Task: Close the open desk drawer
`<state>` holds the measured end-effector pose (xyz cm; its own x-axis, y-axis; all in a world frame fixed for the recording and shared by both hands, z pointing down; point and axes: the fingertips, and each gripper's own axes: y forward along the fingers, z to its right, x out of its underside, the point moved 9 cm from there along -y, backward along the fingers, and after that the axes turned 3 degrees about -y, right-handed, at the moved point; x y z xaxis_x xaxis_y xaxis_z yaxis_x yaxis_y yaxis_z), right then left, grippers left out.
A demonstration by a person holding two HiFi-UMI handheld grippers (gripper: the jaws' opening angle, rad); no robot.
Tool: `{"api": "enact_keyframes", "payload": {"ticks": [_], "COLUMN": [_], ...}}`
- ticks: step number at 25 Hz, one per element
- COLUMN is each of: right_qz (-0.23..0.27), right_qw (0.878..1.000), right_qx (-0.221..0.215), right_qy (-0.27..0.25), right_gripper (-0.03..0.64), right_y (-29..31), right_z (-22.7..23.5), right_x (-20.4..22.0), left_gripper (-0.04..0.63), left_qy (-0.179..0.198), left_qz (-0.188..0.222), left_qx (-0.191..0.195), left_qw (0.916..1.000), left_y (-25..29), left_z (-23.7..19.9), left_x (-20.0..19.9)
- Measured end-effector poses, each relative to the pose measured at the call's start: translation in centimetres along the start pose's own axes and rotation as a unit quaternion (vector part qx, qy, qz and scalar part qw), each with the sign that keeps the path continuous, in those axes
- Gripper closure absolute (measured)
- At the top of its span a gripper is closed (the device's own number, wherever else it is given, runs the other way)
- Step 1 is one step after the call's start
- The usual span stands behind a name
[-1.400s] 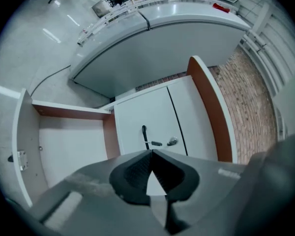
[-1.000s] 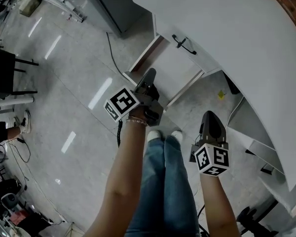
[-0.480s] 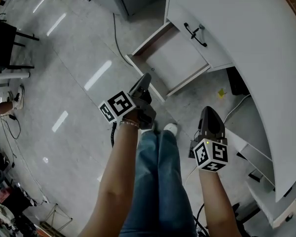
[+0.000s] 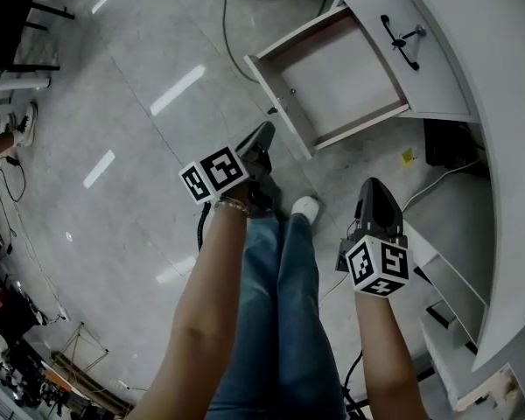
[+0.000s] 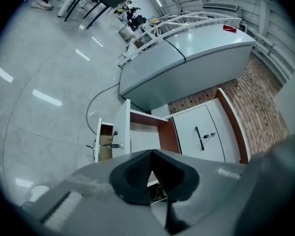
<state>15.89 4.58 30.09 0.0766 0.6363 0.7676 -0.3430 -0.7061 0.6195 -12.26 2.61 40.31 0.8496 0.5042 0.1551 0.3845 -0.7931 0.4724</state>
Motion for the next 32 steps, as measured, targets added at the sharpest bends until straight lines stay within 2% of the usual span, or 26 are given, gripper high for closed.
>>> {"api": "enact_keyframes", "payload": {"ticks": [7, 12, 15, 22, 32], "right_qz": [-0.027, -0.037, -0.036, -0.024, 0.0], "right_qw": [1.0, 0.999, 0.999, 0.999, 0.999], "right_qx": [-0.003, 0.0, 0.002, 0.005, 0.006], "right_qy": [-0.007, -0.018, -0.022, -0.035, -0.04], "right_gripper": [0.62, 0.619, 0.618, 0.618, 0.618], "right_y": [1.8, 4.0, 5.2, 8.7, 11.4], "right_z": [-0.4, 0.1, 0.4, 1.3, 2.6], "right_x": [1.2, 2.3, 2.8, 4.1, 5.9], "left_gripper": [0.594, 0.594, 0.514, 0.512, 0.494], "left_qy": [-0.007, -0.05, -0.061, -0.047, -0.03], "left_qz": [-0.023, -0.019, -0.025, -0.045, -0.055], "left_qx": [-0.039, -0.044, -0.038, -0.056, -0.043], "left_qw": [0.9989, 0.9976, 0.9971, 0.9963, 0.9971], "left_y": [1.1, 3.0, 4.4, 7.4, 12.0], "left_z": [-3.0, -6.1, -7.5, -10.6, -12.7], "left_x": [0.7, 0.8, 0.9, 1.2, 2.0]}}
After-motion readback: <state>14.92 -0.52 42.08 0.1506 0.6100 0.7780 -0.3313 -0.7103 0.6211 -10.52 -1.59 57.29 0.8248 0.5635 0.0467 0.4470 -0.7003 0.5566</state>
